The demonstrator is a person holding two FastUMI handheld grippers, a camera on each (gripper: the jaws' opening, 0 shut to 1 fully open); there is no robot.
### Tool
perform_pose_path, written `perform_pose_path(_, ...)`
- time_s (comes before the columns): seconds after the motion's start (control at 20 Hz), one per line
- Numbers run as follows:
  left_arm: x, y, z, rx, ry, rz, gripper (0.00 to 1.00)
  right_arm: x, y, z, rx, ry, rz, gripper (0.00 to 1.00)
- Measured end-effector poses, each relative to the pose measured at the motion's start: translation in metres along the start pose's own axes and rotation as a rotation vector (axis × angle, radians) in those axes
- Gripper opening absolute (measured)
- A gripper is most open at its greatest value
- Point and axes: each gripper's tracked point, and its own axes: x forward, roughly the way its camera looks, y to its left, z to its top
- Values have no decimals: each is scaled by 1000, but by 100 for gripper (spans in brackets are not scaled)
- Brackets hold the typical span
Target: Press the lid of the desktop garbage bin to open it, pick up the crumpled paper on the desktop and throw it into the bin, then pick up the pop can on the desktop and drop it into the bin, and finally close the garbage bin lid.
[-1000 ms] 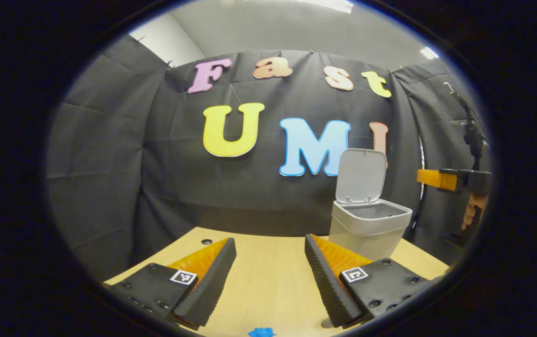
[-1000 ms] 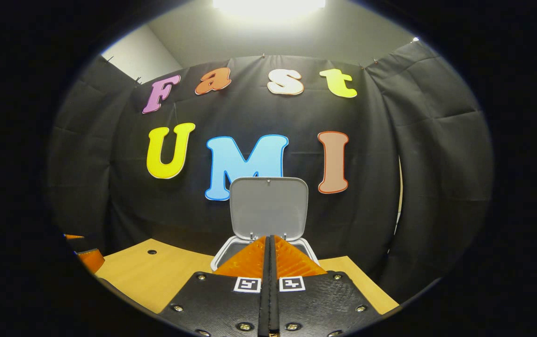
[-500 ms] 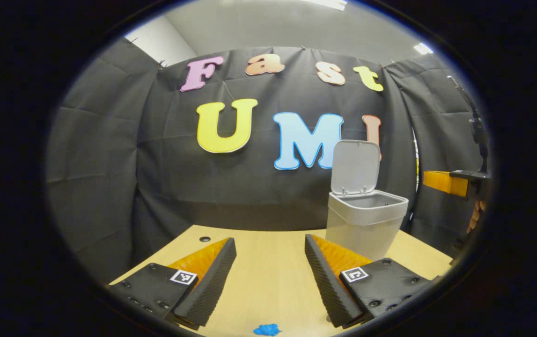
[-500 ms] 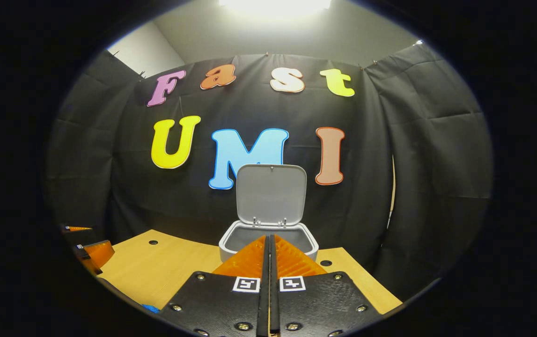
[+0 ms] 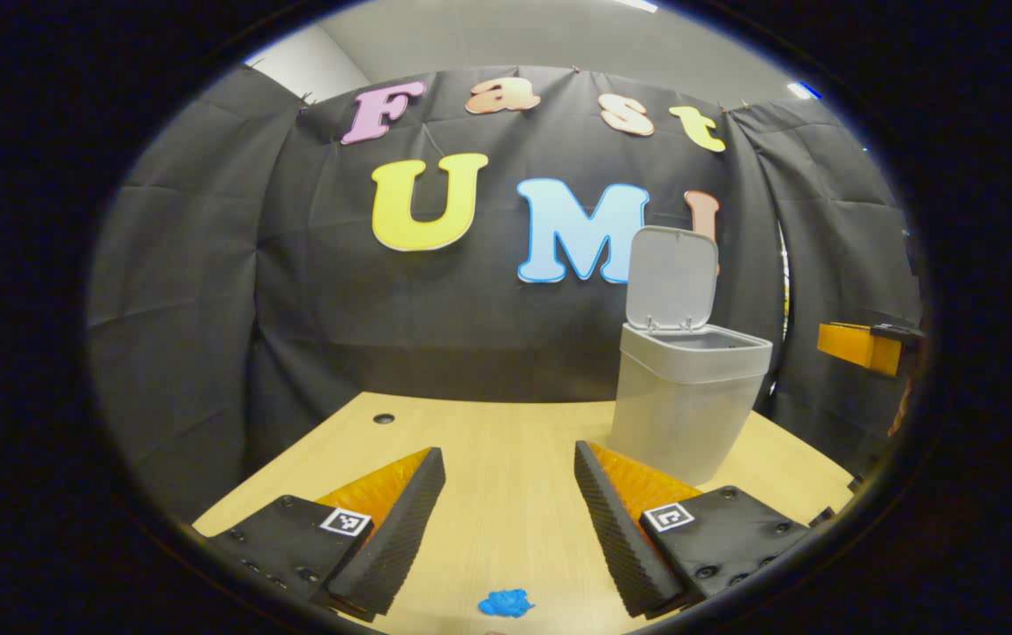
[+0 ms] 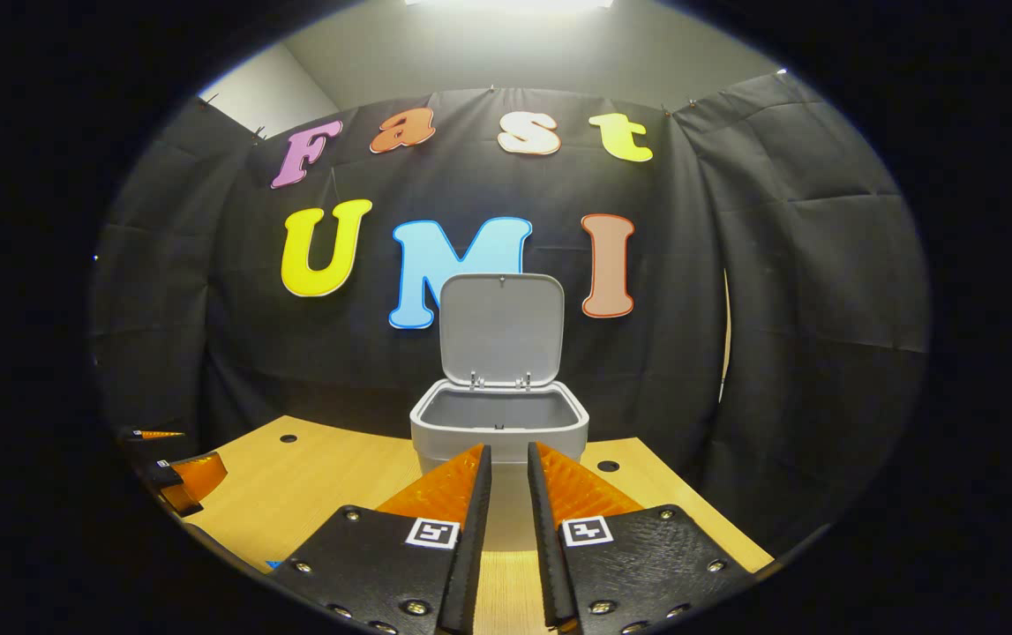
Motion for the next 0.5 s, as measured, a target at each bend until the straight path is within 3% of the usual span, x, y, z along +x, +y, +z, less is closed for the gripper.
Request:
perform_pose_path(0.15,2,5,-33,-4,72,8,96,-4,2,-7,-9,20,9,34)
perform_pose_path(0.25,5,6,-56,3,125,3,98,-4,5,-10,-16,33,13,53)
perform_pose_path(0.45,7,5,-104,35,225,-15,98,-8,13,-12,-52,40,16,75)
perform_pose_path(0.5,8,4,-115,30,252,-25,98,-8,16,-10,-62,40,18,76)
